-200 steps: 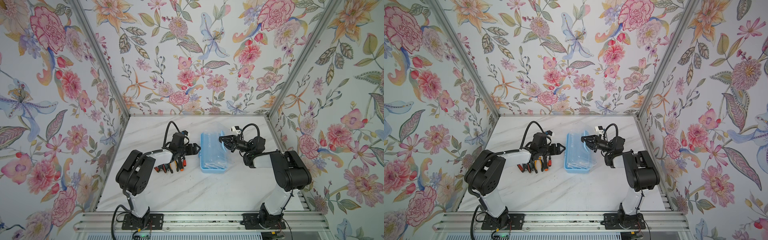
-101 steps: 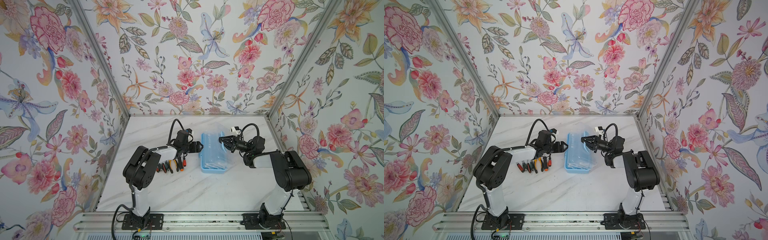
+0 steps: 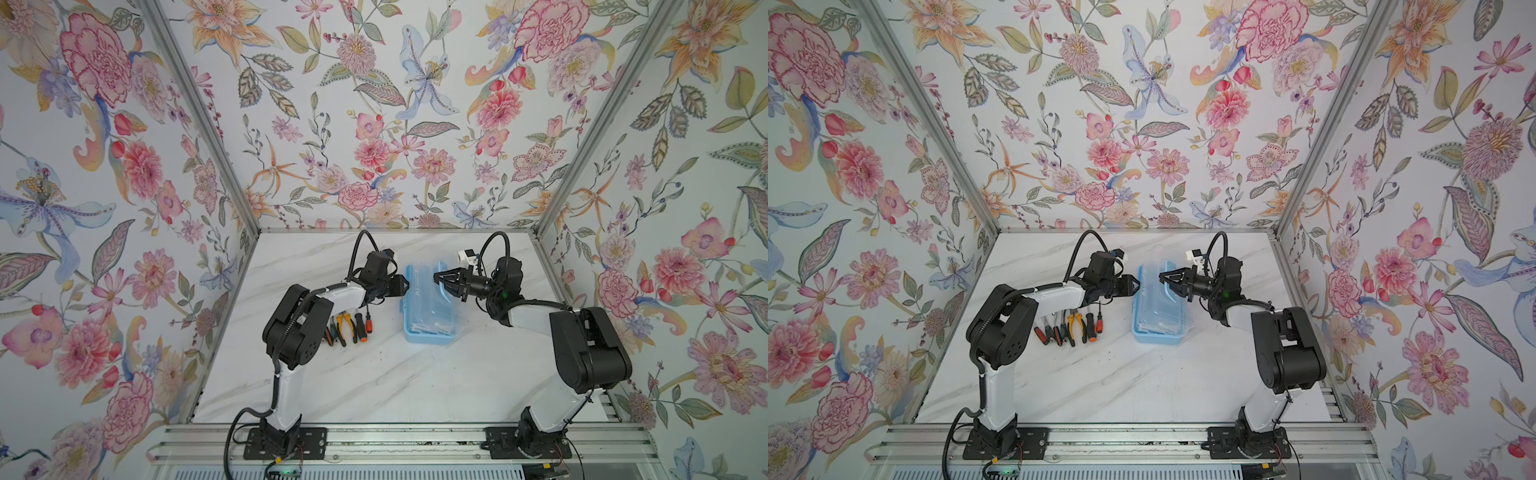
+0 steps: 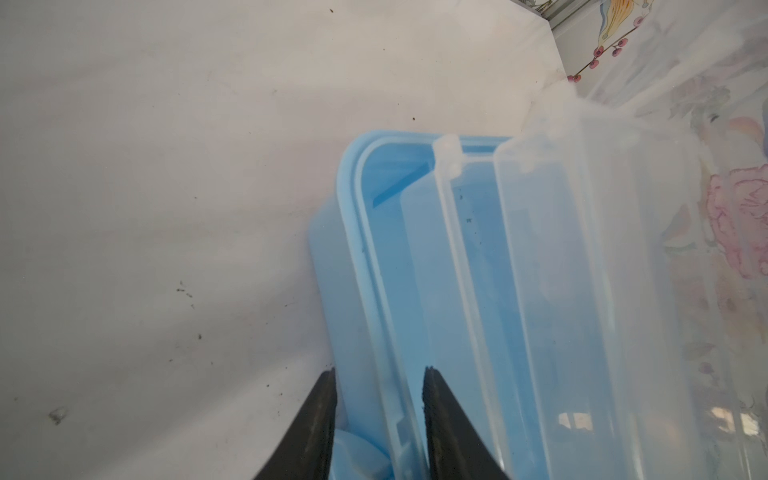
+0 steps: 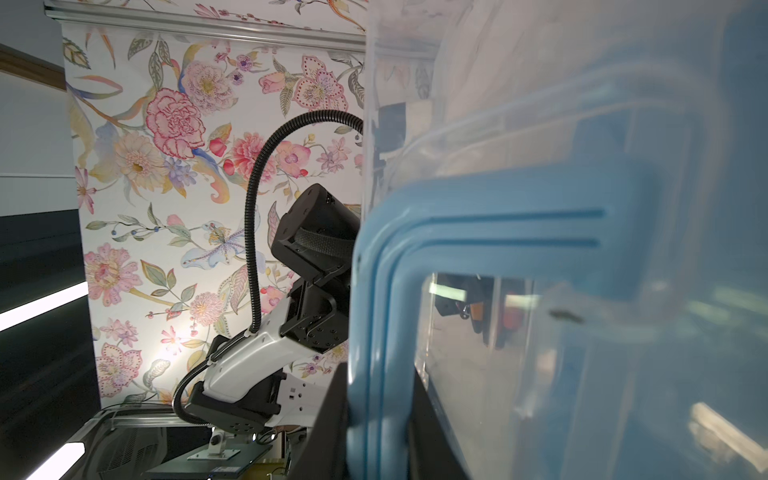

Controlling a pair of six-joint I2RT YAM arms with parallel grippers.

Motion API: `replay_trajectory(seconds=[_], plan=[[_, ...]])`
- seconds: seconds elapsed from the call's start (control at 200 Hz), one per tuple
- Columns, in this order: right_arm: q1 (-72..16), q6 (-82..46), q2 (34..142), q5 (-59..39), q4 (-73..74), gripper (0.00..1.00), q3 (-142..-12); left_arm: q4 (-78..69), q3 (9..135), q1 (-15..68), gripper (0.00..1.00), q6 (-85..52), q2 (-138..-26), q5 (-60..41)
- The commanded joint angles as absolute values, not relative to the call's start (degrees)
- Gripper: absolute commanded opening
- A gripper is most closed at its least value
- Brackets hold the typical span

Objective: Pack the tool kit

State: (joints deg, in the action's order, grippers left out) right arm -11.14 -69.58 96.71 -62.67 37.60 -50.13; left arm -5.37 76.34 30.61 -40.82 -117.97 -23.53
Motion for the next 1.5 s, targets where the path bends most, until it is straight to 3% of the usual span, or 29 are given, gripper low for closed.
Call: replay_trajectory(seconds=[0.0, 0.05, 0.09, 0.14, 0.275, 0.34, 0.786, 1.181, 1.281, 1.361, 1.491], plan=[[-11.0, -46.3, 91.6, -58.6, 8.2, 0.0, -56.9, 0.0, 77.8, 30.1, 0.37, -39.0, -120.1, -19.8], [-11.1, -42.4, 90.6, -56.4, 1.9, 0.0, -59.0, -0.1, 77.6, 29.8, 0.35, -39.3, -120.1, -19.4], [-11.2, -41.2, 89.9, -55.4, 0.0, 0.0, -59.6, -0.5, 77.3, 29.6, 0.27, -39.7, -120.1, -19.3], [-11.1, -41.6, 89.2, -55.9, 0.8, 0.0, -59.4, -1.0, 77.1, 29.4, 0.17, -40.2, -120.3, -19.5], [-10.6, -46.7, 88.8, -58.4, 8.2, 0.0, -57.0, -1.6, 77.6, 29.1, 0.09, -41.2, -121.3, -20.7], [-10.1, -46.4, 88.3, -57.9, 7.7, 0.0, -56.9, -1.0, 77.6, 29.1, 0.0, -41.3, -121.2, -20.3], [-7.3, -36.4, 83.4, -47.5, -11.1, 0.0, -59.7, -2.7, 72.5, 28.2, 0.0, -43.8, -118.1, -17.5], [-6.0, -24.9, 79.6, -22.4, -36.0, 0.0, -67.5, -6.9, 69.1, 27.9, 0.0, -46.9, -116.3, -17.2], [-6.0, -23.9, 79.8, -18.9, -38.3, 0.16, -69.0, -8.3, 68.9, 27.9, 0.0, -47.8, -116.5, -17.9], [-5.5, -23.4, 79.7, -16.5, -38.6, 0.23, -69.6, -9.5, 68.5, 27.9, 0.0, -48.7, -116.5, -18.2], [-4.6, -23.0, 82.5, -15.6, -36.5, 0.24, -72.4, -12.7, 67.4, 27.9, 0.0, -50.6, -116.6, -19.3]])
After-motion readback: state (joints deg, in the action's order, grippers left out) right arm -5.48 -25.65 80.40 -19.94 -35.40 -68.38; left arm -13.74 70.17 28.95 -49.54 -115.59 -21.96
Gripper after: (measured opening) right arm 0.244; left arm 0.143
